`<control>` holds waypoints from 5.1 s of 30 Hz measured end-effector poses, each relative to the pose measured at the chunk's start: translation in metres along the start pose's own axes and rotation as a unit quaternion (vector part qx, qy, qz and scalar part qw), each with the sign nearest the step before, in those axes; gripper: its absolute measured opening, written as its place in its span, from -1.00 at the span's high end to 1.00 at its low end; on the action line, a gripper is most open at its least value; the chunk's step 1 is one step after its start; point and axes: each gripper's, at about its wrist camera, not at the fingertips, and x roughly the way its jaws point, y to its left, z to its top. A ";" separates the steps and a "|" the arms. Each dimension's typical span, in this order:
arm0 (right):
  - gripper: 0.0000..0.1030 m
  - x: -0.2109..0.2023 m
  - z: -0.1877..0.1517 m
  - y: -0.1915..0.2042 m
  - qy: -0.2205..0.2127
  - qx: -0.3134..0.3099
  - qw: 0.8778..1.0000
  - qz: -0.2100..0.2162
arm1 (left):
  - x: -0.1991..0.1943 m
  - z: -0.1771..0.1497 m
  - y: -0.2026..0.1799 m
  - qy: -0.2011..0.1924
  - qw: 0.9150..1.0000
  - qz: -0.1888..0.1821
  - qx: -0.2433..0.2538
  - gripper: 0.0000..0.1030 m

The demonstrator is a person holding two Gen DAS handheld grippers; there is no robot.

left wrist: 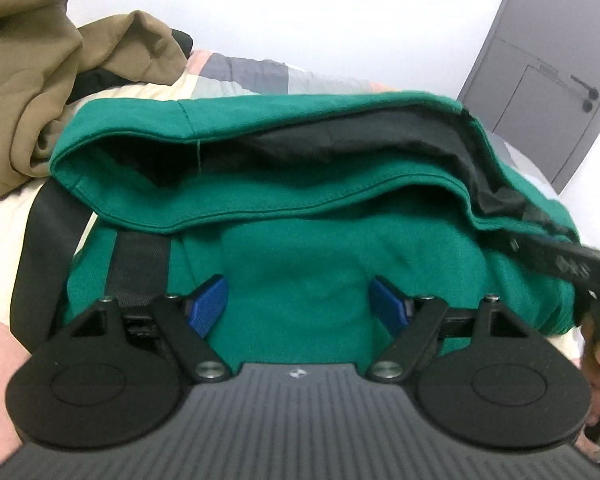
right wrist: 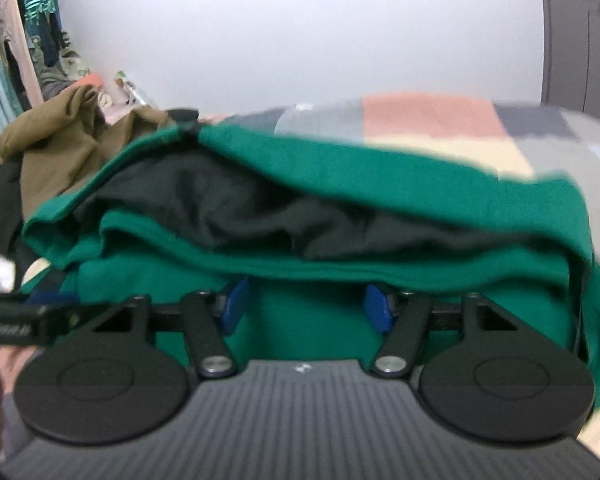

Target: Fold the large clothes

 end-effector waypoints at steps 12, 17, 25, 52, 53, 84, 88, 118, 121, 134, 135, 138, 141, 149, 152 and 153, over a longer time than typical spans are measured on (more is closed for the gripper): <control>-0.05 0.100 0.101 -0.007 0.006 0.017 0.997 -0.080 | -0.012 0.016 0.019 -0.034 0.999 -0.012 -0.038 -0.59; -0.05 0.133 0.115 -0.016 0.025 0.056 0.993 -0.101 | -0.009 0.016 0.028 -0.037 0.998 -0.017 -0.050 -0.59; -0.07 0.095 0.096 0.006 0.005 0.029 0.998 -0.052 | -0.012 0.018 0.029 -0.039 0.998 -0.002 -0.044 -0.59; -0.03 0.160 0.101 0.147 0.036 -0.107 0.993 0.025 | -0.014 0.018 0.054 -0.052 0.994 -0.007 -0.094 -0.59; -0.03 0.152 0.100 0.144 0.032 -0.111 0.993 0.028 | -0.014 0.018 0.054 -0.054 0.994 -0.008 -0.094 -0.59; -0.05 0.019 -0.008 0.019 0.042 0.005 0.999 -0.004 | 0.010 -0.005 -0.006 -0.027 0.999 0.010 0.015 -0.69; -0.05 0.006 -0.008 0.012 0.037 0.058 0.998 0.004 | 0.001 -0.005 -0.005 -0.028 1.000 0.007 0.002 -0.72; -0.72 -0.005 -0.089 -0.081 0.078 0.503 0.856 0.093 | -0.023 -0.044 0.056 0.046 0.950 -0.071 -0.300 -0.87; -0.74 -0.001 -0.093 -0.093 0.050 0.550 0.828 0.094 | -0.016 -0.052 0.075 0.049 0.924 -0.105 -0.365 -0.87; -0.77 -0.006 -0.098 -0.110 -0.010 0.571 0.816 0.090 | 0.029 -0.062 0.102 0.008 0.846 -0.191 -0.497 -0.85; -0.77 -0.004 -0.097 -0.111 -0.008 0.568 0.818 0.087 | 0.029 -0.061 0.101 0.002 0.849 -0.188 -0.494 -0.78; -0.73 0.004 -0.090 -0.110 0.008 0.533 0.842 0.076 | 0.032 -0.052 0.099 0.001 0.878 -0.152 -0.454 -0.44; -0.29 0.001 -0.085 -0.106 0.008 0.498 0.865 0.067 | 0.025 -0.049 0.102 -0.015 0.886 -0.146 -0.440 0.05; 0.25 -0.038 -0.057 -0.084 -0.025 0.377 0.923 0.069 | -0.021 -0.041 0.095 -0.058 0.909 -0.146 -0.387 0.53; 0.29 -0.055 -0.055 -0.082 -0.026 0.361 0.930 0.071 | -0.039 -0.042 0.094 -0.060 0.910 -0.152 -0.381 0.54; 0.31 -0.061 -0.053 -0.080 -0.026 0.350 0.934 0.070 | -0.047 -0.044 0.093 -0.060 0.912 -0.153 -0.376 0.55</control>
